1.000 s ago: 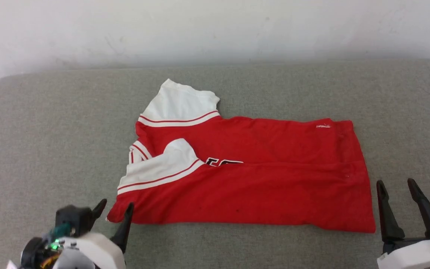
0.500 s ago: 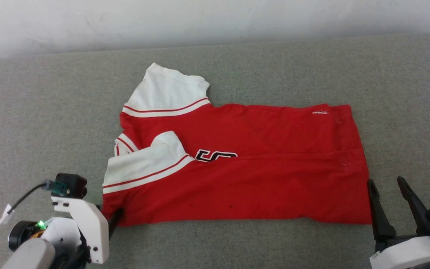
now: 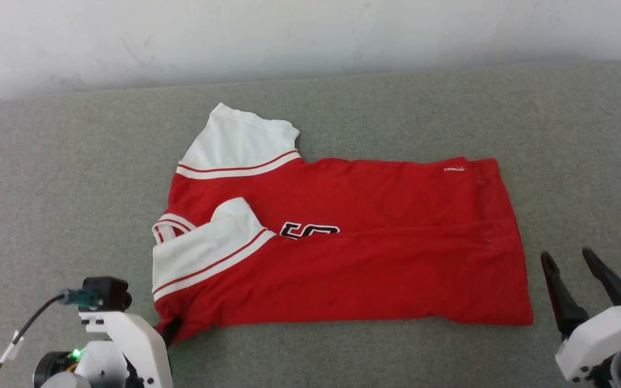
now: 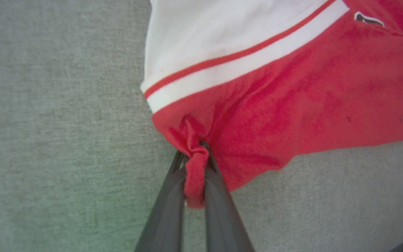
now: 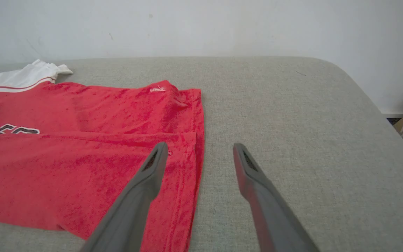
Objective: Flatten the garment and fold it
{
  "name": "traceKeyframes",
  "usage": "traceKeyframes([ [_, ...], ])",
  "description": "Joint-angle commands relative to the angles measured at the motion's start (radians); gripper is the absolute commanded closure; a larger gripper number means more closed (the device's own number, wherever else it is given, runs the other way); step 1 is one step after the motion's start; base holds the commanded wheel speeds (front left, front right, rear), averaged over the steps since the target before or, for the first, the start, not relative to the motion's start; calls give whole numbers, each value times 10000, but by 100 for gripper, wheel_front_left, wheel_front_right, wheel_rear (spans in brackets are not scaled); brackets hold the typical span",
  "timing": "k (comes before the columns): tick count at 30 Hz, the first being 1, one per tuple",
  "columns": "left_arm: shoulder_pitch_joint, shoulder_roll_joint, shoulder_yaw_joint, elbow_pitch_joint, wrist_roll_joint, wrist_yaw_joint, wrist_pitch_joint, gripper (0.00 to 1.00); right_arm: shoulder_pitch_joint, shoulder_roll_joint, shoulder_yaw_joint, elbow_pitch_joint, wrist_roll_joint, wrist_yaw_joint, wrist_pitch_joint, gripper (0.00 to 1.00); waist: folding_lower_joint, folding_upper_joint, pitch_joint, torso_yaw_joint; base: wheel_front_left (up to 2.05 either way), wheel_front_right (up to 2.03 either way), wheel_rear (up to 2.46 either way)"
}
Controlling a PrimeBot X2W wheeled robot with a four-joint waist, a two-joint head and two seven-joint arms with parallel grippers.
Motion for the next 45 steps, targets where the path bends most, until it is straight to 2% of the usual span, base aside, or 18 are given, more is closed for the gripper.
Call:
traceKeyframes([
  [1,446,-117,-173,35,-41,49,50,100,29,-92,-228,128,262,-9,1092,0,0,0,1,70,0,0,0],
  [6,388,-176,-200,-201,11,72,-74,100,234,-557,-110,315,573,-9,2720,0,0,0,265,225,0,0,0],
  [14,-5,-197,-249,-265,87,5,-116,100,64,-253,160,1407,1240,-9,3794,2,0,0,801,439,0,0,0],
  [15,-58,-190,-256,-261,103,2,-108,100,21,-241,243,1496,1306,-9,3944,52,0,0,846,455,0,0,0],
  [16,-108,-183,-261,-253,119,3,-103,100,-30,-239,314,1560,1358,-9,4048,80,0,0,881,465,0,0,0],
  [17,-151,-179,-266,-243,134,5,-102,100,-86,-246,376,1617,1424,-9,4117,100,0,0,907,473,0,0,0],
  [26,-146,-231,13,-360,-14,81,-444,100,-631,-388,-21,1388,1490,-9,3754,100,0,0,644,409,0,0,0],
  [32,669,11,325,-1163,85,575,-736,100,-541,-739,-728,1047,1549,-9,3911,100,0,0,170,314,0,0,0],
  [36,1666,-57,317,-1789,-123,918,-665,100,-74,-966,-1107,927,1665,-9,4186,100,0,0,-4,302,0,0,0],
  [45,2990,-407,149,-2203,-454,1229,-786,100,938,-786,-1395,958,1815,-9,4399,100,0,0,44,390,0,0,0],
])
